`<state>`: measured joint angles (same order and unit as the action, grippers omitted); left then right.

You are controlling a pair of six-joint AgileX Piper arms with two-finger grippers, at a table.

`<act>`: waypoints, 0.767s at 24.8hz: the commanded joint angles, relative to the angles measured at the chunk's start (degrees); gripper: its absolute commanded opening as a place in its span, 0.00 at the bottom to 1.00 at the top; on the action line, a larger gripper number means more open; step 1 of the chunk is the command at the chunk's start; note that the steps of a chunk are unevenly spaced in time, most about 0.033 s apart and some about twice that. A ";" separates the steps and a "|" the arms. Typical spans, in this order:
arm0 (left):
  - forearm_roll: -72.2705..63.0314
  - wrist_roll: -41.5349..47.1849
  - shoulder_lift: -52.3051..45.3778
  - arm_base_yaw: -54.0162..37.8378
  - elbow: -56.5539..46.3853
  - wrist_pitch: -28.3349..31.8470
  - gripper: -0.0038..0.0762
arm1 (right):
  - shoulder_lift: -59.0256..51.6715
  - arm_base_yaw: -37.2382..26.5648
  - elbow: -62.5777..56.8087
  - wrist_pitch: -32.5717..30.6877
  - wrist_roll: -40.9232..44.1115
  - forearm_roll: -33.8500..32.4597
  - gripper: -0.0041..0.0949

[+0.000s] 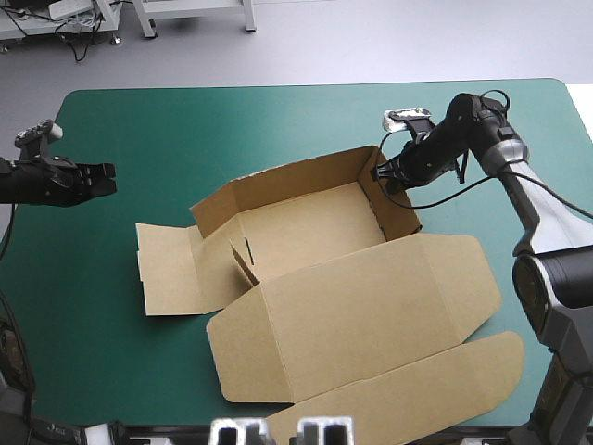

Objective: Fold the box

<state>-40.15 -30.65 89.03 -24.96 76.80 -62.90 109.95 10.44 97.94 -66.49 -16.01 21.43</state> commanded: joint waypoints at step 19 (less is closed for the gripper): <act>-32.45 -14.20 8.90 -7.68 1.77 -11.42 0.07 | -32.37 -0.19 1.51 7.22 9.88 3.69 0.03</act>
<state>-67.34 -44.09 100.57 -35.44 76.80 -68.39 82.39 10.44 97.76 -64.66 -8.09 22.31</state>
